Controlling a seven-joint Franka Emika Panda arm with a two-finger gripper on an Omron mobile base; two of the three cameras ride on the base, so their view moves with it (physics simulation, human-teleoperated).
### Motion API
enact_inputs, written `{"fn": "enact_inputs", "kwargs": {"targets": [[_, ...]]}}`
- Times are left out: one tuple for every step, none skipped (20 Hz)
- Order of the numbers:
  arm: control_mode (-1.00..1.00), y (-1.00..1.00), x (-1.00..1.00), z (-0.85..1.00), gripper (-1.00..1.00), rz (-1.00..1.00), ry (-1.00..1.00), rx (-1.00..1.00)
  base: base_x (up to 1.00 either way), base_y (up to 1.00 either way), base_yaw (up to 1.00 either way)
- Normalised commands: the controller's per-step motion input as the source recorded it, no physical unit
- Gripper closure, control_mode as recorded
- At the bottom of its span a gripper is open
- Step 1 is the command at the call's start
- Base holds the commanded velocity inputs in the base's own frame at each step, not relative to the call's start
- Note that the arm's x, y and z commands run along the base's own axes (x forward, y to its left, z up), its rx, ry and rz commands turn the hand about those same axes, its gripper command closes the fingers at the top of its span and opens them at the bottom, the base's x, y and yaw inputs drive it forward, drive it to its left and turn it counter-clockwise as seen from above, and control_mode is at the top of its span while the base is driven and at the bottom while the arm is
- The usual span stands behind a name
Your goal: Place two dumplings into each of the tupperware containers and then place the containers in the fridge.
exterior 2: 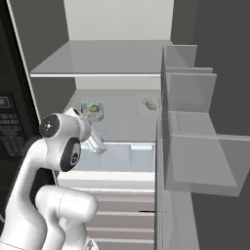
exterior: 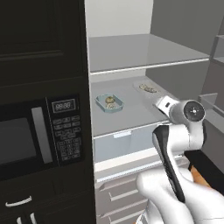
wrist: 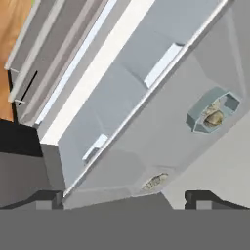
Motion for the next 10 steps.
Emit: {"fn": "enact_inputs", "kwargs": {"targets": [[-1.00, -0.29, -1.00, -1.00, -1.00, 0.00, 0.53, -0.73, 0.00, 0.00, 0.00], [-1.00, -0.28, -1.00, -1.00, -1.00, 0.00, 0.49, -0.72, 0.00, 0.00, 0.00], [-1.00, -0.23, -1.00, -1.00, -1.00, 0.00, 0.45, -0.72, 0.00, 0.00, 0.00], [-1.00, -0.17, -1.00, -1.00, -1.00, 0.00, 0.31, -0.65, 0.00, 0.00, 0.00], [-1.00, -0.18, -1.00, -1.00, -1.00, 0.03, 0.12, -0.49, 0.00, 0.00, 0.00], [-1.00, -0.25, -1.00, -1.00, -1.00, 0.11, -0.05, -0.15, 0.00, 0.00, 0.00], [-1.00, -0.22, -1.00, -1.00, -1.00, 0.10, -0.21, -0.05, 0.00, 0.00, 0.00], [-1.00, -0.15, -1.00, -1.00, -1.00, 0.09, -0.31, 0.00, 0.00, 0.00, 0.00], [-1.00, -0.12, -1.00, -1.00, -1.00, 0.09, -0.36, 0.00, 0.00, 0.00, 0.00], [-1.00, -0.10, -1.00, -1.00, -1.00, 0.10, -0.36, 0.00, 0.00, 0.00, 0.00]]}}
